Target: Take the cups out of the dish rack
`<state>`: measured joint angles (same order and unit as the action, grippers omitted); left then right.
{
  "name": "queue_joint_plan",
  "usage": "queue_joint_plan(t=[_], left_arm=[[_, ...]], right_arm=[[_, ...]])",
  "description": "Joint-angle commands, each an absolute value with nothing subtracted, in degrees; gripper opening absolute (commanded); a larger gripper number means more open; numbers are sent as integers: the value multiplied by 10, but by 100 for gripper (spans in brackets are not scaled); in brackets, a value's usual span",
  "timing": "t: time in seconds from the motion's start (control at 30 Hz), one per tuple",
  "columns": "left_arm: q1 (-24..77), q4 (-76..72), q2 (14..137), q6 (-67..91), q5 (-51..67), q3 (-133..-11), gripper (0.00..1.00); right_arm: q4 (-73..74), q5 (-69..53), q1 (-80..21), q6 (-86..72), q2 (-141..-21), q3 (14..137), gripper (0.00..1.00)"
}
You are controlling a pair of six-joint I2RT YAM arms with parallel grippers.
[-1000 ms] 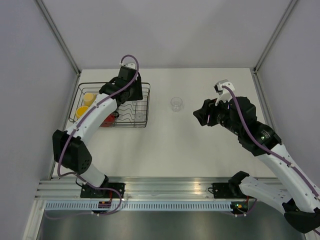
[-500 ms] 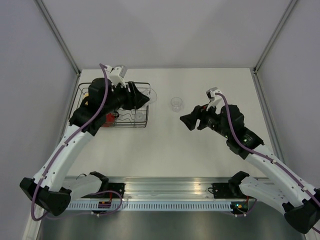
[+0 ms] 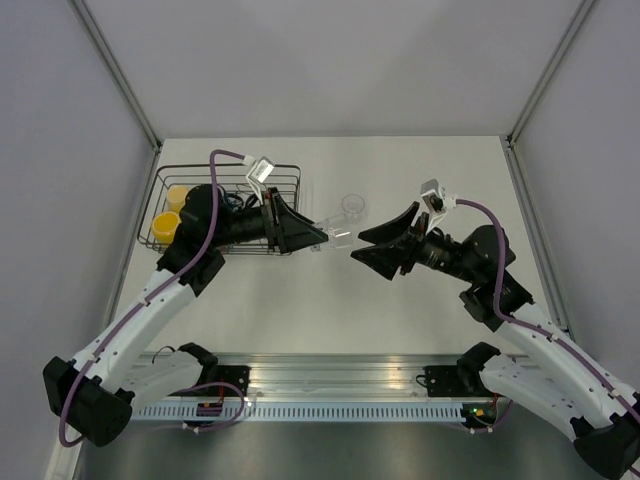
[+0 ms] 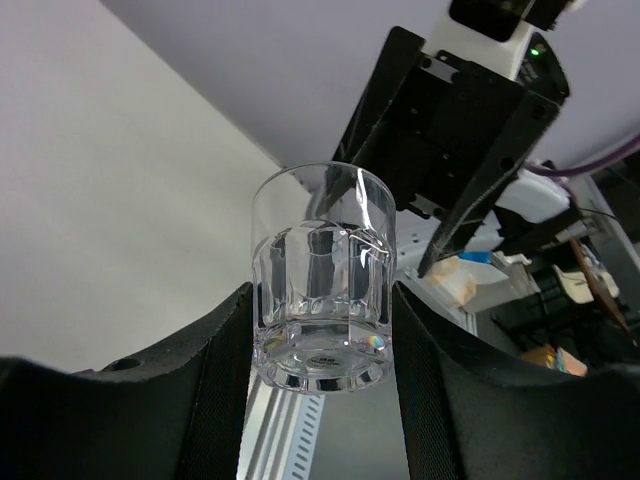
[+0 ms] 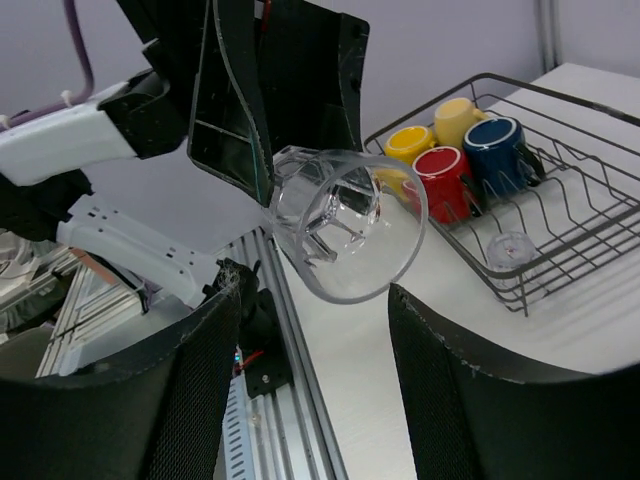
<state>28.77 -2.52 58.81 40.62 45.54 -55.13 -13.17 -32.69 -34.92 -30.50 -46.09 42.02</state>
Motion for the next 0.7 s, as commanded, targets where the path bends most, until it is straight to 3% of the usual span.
queue_joint_plan(t=[0.0, 0.3, 0.47, 0.63, 0.67], left_arm=[[302, -161, 574, 474, 534, -534, 2], [339, -217, 603, 505, 548, -531, 2], [355, -228, 618, 507, 544, -540, 2], [359, -222, 632, 505, 543, -552, 2], [359, -215, 634, 504, 542, -555, 2]], right_arm=[[-199, -388, -349, -323, -453, 427, 66], [-312, -484, -349, -410, -472, 424, 39], [-312, -510, -351, -422, -481, 433, 37], [-284, -512, -351, -401, -476, 437, 20], [-277, -512, -351, -393, -472, 438, 12]])
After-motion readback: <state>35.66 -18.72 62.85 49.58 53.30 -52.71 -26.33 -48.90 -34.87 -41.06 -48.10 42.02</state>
